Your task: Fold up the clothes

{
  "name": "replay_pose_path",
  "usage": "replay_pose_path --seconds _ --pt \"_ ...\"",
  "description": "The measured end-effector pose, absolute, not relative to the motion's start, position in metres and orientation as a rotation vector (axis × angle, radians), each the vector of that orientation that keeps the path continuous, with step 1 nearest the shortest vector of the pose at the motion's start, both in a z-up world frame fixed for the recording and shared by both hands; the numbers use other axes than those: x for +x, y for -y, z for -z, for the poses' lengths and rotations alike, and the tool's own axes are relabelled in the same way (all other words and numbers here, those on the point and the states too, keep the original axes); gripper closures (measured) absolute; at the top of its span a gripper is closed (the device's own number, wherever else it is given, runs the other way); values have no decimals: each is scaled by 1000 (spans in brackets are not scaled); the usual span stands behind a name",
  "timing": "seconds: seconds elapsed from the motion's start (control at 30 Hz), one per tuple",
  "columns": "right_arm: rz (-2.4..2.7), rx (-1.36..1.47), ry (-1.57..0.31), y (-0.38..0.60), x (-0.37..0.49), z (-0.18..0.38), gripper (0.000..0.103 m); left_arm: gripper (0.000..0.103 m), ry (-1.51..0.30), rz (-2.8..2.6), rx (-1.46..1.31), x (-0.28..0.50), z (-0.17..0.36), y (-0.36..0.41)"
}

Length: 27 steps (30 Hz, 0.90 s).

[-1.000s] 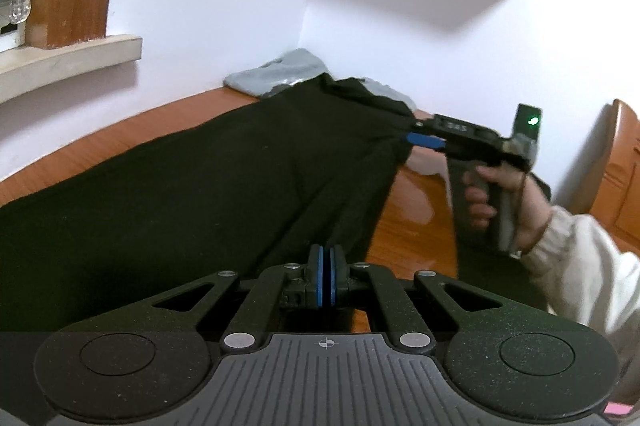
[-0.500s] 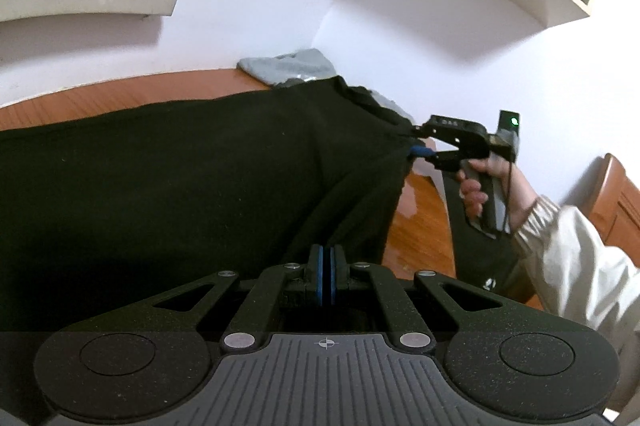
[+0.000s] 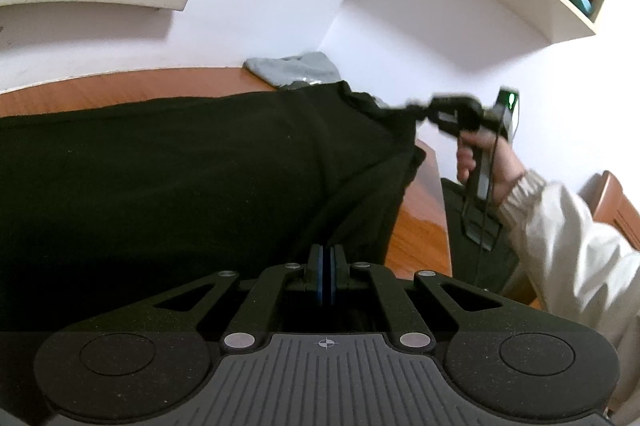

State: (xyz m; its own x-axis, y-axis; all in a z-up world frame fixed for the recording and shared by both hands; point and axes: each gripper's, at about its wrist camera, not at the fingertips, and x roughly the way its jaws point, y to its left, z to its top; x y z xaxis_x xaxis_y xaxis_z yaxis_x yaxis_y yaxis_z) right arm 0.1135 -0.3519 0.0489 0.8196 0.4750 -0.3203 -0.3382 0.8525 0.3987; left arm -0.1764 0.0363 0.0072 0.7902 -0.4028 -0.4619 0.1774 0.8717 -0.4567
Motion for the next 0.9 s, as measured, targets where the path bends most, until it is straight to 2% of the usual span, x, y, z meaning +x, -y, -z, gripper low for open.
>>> replay_pose_path --seconds 0.13,0.27,0.47,0.9 --pt "-736 156 -507 295 105 -60 89 100 -586 323 -402 -176 -7 -35" --pt "-671 128 -496 301 98 -58 61 100 -588 322 -396 -174 -7 -34" --pt "-567 50 -500 316 97 -52 61 100 -593 322 -389 -173 -7 -32" --pt "-897 -331 -617 224 55 -23 56 100 -598 325 -385 -172 -6 -31"
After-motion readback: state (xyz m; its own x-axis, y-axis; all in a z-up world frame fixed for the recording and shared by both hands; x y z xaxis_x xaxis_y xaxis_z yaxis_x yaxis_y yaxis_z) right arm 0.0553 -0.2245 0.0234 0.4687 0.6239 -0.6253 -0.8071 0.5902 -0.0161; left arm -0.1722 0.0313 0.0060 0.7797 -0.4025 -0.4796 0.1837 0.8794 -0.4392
